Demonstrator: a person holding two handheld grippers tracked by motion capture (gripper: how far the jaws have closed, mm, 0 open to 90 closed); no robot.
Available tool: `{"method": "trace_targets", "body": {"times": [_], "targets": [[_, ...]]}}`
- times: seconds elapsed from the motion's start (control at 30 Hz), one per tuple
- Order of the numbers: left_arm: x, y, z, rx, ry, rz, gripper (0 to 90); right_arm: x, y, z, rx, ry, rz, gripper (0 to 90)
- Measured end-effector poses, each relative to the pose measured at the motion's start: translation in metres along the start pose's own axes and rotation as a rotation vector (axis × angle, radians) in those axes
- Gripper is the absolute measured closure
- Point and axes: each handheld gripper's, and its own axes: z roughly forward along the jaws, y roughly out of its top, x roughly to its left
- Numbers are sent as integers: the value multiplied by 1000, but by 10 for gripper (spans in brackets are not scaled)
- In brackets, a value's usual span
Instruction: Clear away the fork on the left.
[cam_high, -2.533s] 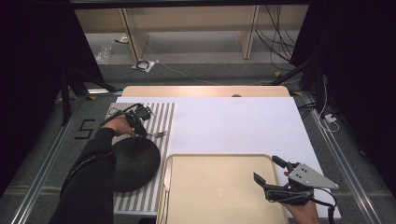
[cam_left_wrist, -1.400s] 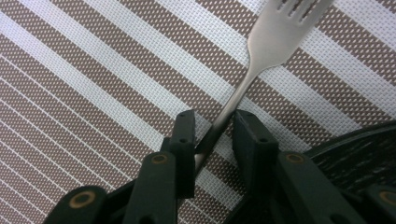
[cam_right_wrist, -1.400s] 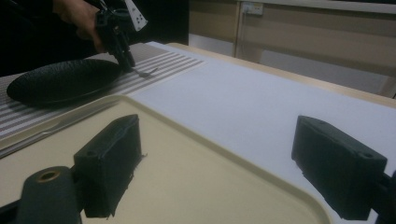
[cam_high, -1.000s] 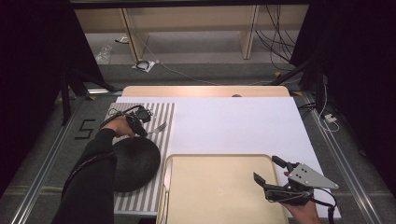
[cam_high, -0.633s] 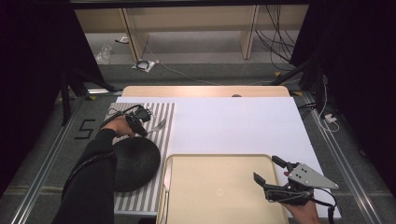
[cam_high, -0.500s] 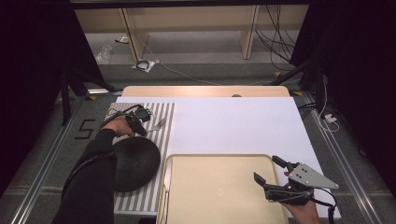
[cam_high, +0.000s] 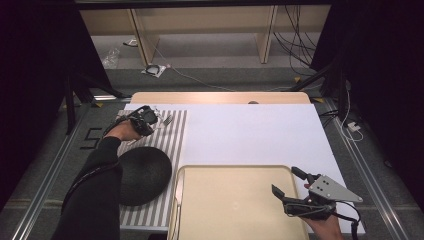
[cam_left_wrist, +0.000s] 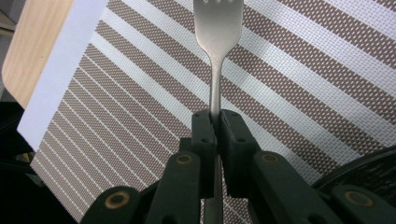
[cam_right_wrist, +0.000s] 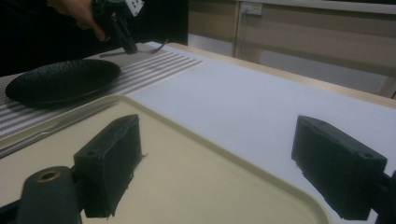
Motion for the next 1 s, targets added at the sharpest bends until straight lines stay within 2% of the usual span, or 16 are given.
{"method": "trace_targets", "body": {"times": [0.07,0.1,0.2,0.33,0.43,0.57,0.73,0.93,1.0], "targets": [[1,0,-4,8,-6,-22,841,0,0,0,-12,2,3,167],[1,1,-6,13,-18,-55,841,0,0,0,-9,1,2,167],[2,4,-16,-1,-17,-95,842,0,0,0,0,-1,0,167],[-3,9,-30,0,-24,-116,841,0,0,0,1,-2,0,167],[-8,13,-41,-18,-40,-134,842,0,0,0,-2,-1,-1,167],[-16,15,-49,-33,-48,-138,842,1,0,0,-5,-1,-3,167],[-31,18,-57,-35,-57,-118,842,1,0,1,-4,1,-2,167],[-51,19,-71,-85,-83,-106,841,1,0,1,-5,3,0,167],[-57,19,-77,-101,-89,-89,842,2,0,1,-6,3,-2,167]]}}
